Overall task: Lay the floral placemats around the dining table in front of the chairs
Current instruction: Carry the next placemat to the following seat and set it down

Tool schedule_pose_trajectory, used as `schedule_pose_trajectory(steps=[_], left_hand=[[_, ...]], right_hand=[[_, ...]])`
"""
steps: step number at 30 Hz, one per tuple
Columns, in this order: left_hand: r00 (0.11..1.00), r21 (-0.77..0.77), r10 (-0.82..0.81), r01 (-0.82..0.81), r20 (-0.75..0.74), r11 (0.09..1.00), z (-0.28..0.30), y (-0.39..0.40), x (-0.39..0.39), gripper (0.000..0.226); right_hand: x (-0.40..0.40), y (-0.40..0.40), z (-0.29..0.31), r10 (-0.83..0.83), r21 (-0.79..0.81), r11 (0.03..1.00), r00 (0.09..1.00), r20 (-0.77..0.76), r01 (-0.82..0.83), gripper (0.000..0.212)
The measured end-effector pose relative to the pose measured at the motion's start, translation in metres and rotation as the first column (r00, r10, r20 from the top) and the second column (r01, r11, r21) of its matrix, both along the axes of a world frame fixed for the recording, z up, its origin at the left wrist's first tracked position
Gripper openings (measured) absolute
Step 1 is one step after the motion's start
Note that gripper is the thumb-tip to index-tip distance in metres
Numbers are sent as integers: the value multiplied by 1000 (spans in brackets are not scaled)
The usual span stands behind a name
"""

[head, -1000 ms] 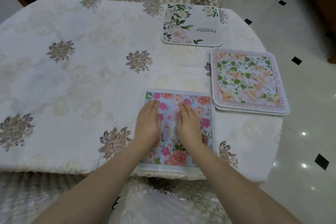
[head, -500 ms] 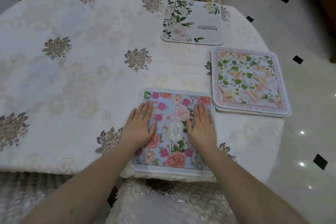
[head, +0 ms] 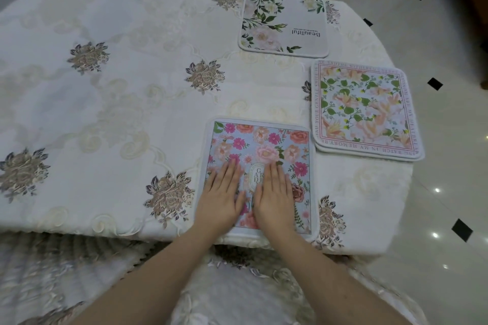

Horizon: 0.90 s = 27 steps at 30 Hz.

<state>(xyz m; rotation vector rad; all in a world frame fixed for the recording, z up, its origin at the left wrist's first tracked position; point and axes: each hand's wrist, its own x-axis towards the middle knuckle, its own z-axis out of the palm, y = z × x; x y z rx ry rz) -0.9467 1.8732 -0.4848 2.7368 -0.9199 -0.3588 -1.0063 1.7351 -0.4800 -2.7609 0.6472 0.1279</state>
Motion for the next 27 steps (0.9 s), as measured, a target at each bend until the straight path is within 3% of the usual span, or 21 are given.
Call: schedule_pose_trajectory(steps=[5,17,27], left_hand=[[997,63,-59,56,45,996,-4,16,6,66],[999,96,39,-40,6,995,-3,46,17,69],[999,283,-21,33,-44,958,34,52,32,76]], right_hand=[[-15,-9,-7,61,-60,996,997,-46,-64,64],[-55,-58,3,61,-88,994,990,-130,-72,64],[-67,-69,34,91,-44,993,953,-288,-108,68]])
